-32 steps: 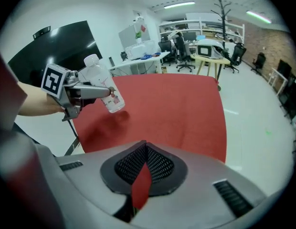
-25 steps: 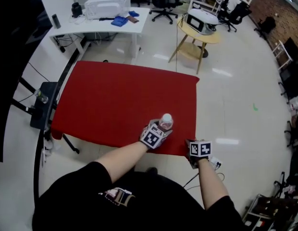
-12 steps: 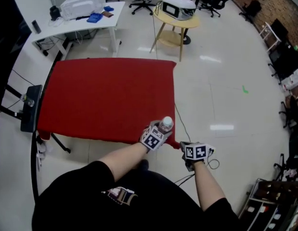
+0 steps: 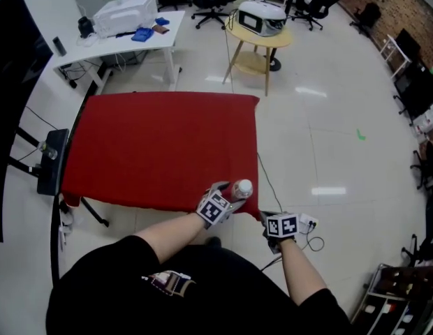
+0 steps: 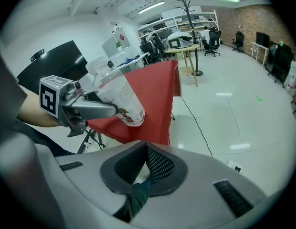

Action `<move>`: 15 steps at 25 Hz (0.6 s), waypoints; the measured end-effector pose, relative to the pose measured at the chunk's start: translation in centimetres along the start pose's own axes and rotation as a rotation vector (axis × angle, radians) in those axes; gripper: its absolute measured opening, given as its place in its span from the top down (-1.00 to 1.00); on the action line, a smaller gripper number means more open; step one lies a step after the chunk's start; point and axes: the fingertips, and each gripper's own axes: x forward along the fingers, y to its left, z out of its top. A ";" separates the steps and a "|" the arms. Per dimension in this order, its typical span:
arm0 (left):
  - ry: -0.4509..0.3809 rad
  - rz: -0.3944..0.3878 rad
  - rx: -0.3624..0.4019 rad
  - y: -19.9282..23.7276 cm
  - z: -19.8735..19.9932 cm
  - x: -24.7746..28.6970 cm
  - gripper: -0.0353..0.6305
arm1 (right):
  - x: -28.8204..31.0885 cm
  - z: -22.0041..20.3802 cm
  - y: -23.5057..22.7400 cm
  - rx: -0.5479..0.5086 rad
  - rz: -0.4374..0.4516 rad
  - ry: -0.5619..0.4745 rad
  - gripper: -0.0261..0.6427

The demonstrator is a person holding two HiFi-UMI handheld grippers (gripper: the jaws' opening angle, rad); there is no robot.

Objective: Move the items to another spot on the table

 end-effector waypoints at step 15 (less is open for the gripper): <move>-0.020 0.011 -0.117 14.1 -7.3 -14.7 -0.18 | 7.3 -0.8 14.1 0.009 -0.001 0.062 0.93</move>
